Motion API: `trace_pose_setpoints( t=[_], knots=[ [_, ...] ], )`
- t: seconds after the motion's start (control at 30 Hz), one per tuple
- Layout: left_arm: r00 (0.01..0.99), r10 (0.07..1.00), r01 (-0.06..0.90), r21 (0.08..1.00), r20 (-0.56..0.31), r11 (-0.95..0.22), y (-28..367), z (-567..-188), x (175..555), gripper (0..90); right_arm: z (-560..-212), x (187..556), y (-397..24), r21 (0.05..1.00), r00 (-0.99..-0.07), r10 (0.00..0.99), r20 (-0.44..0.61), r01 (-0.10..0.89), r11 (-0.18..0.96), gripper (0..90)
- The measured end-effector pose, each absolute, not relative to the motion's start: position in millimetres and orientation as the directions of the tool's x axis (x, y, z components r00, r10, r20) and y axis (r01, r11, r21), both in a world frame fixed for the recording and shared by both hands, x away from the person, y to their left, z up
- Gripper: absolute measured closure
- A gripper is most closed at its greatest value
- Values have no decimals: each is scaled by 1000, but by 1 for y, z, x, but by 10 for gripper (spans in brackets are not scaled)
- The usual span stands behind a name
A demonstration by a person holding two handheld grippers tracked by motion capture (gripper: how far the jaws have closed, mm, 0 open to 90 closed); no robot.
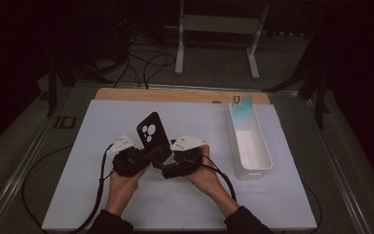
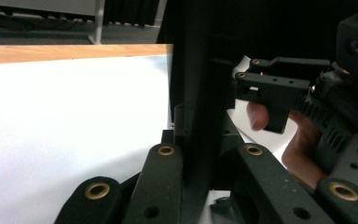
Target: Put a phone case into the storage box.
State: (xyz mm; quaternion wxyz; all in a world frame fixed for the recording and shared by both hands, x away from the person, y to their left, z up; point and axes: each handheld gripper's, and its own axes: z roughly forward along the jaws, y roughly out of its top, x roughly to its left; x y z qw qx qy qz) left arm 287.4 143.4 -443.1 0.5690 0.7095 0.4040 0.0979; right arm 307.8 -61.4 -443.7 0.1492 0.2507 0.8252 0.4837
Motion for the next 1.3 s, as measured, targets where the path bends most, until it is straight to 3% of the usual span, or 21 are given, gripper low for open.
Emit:
trace_pose_setpoints(
  t=[0.7, 1.3],
  knots=[
    [653, 713, 435, 897, -254, -79, 143, -447, 281, 851, -428, 314, -101, 880, -810, 584, 53, 314, 356, 99],
    [666, 702, 440, 892, -250, -100, 137, -454, 279, 851, -408, 313, -99, 903, -811, 581, 65, 295, 312, 83]
  ],
)
